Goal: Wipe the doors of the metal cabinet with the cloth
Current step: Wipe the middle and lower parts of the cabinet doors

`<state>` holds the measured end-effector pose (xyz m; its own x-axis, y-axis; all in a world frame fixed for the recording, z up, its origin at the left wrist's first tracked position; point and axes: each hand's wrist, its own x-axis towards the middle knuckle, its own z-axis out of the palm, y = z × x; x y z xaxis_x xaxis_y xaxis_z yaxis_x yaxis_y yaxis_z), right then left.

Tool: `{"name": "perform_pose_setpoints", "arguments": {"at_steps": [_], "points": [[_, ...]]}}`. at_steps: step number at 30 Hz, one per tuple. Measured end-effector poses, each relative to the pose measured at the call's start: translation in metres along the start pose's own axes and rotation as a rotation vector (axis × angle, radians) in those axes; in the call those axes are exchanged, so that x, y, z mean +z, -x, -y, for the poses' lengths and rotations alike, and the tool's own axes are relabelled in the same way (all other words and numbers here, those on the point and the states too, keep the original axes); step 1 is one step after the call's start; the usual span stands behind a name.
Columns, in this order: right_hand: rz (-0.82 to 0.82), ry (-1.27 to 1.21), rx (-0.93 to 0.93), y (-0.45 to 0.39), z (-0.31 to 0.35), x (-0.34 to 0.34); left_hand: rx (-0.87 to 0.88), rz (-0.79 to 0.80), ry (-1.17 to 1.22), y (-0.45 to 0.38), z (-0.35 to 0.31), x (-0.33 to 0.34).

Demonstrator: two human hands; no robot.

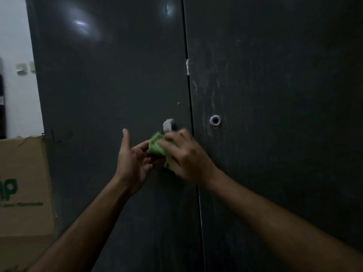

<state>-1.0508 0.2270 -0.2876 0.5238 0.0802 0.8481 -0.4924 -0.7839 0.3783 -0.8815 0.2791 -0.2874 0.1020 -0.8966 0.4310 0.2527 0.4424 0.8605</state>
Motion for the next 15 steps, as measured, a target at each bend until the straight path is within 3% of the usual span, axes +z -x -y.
{"name": "perform_pose_setpoints", "arguments": {"at_steps": [3, 6, 10, 15], "points": [[0.148, -0.007, -0.123, 0.034, 0.002, -0.003, -0.028, 0.017, -0.047, 0.006, 0.0, 0.001], [0.09, -0.032, -0.119, 0.017, -0.007, -0.015, -0.01, 0.008, -0.101, 0.009, 0.0, 0.001], [-0.213, -0.203, 0.266, -0.032, -0.027, -0.034, 0.055, -0.005, -0.165, 0.006, -0.002, 0.002], [-0.12, -0.229, 0.373, -0.071, -0.021, -0.019, 0.15, -0.104, -0.224, -0.001, 0.006, 0.013]]}}
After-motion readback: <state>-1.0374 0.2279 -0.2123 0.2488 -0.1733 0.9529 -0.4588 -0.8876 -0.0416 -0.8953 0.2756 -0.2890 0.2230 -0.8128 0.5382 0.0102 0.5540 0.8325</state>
